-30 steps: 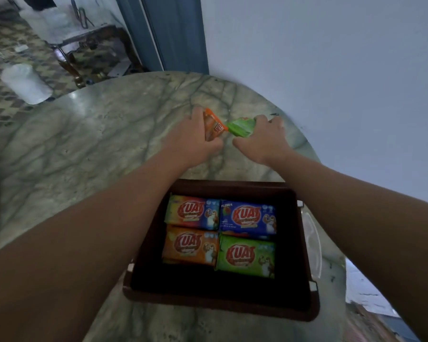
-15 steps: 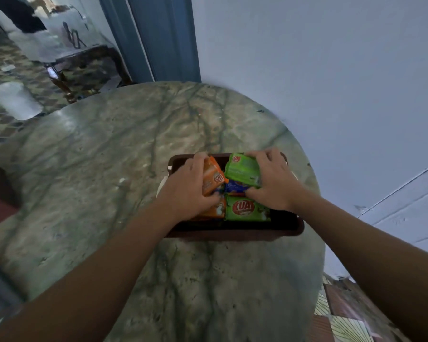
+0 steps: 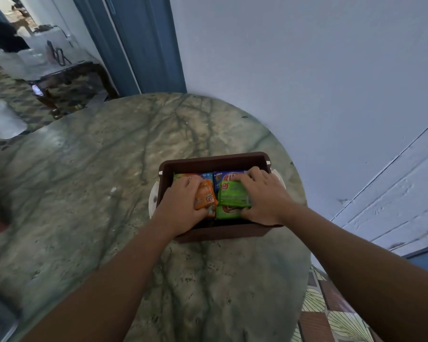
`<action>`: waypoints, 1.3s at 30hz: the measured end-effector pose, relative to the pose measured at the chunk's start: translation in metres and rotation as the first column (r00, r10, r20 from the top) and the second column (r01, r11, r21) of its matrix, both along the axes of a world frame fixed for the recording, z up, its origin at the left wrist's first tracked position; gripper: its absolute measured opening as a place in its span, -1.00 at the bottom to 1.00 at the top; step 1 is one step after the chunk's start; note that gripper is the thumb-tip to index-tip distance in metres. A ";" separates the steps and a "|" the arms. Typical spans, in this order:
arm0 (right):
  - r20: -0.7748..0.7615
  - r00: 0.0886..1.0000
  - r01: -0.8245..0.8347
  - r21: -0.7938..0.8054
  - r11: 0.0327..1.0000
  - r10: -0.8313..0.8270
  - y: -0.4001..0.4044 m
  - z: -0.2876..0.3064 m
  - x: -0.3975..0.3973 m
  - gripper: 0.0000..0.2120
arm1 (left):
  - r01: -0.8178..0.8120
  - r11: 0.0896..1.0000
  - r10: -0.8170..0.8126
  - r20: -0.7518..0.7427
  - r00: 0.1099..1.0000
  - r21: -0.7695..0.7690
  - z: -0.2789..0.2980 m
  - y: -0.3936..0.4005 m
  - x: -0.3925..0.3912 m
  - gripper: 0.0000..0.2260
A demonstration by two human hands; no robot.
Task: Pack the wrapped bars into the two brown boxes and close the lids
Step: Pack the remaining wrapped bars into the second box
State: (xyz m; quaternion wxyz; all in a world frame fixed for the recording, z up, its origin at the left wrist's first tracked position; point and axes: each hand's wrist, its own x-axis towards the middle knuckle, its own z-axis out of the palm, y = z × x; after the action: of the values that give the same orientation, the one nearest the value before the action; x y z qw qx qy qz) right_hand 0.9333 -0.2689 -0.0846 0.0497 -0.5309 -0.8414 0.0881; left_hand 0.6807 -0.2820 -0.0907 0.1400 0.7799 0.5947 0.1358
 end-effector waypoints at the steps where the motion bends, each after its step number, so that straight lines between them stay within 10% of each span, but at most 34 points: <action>1: -0.004 1.000 -0.002 0.008 1.000 0.002 0.000 0.000 0.001 -0.14 | 0.007 1.000 -0.007 -0.001 1.000 -0.001 0.000 0.000 0.000 -0.38; 8: 0.008 0.999 -0.035 -0.012 0.999 0.035 0.001 0.001 0.001 -0.14 | 0.035 0.999 -0.035 0.003 0.999 0.018 0.002 -0.004 -0.001 -0.38; 13: 0.010 1.000 -0.027 -0.005 1.000 0.027 0.003 -0.001 0.000 -0.15 | 0.138 0.976 -0.131 0.055 0.990 -0.168 0.018 0.001 -0.010 -0.38; 18: 0.009 1.000 -0.017 0.000 1.000 0.017 0.004 -0.003 0.000 -0.15 | 0.133 0.926 -0.114 0.073 0.991 -0.352 0.055 0.011 -0.008 -0.83; 28: -0.019 1.000 0.009 -0.006 1.000 -0.009 0.004 -0.003 -0.001 -0.20 | 0.128 0.749 -0.225 -0.069 0.972 -0.650 0.054 0.040 0.002 -0.74; 39: -0.041 0.999 0.013 0.019 1.000 -0.012 0.004 -0.005 0.001 -0.21 | 0.176 0.966 -0.204 -0.138 0.969 -0.188 0.016 0.020 -0.019 -0.32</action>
State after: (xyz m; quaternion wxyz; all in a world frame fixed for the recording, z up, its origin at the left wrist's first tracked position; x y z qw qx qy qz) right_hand 0.9342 -0.2648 -0.0896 0.0726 -0.5336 -0.8377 0.0905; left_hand 0.6622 -0.2618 -0.0744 0.1731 0.8264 0.5358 0.0074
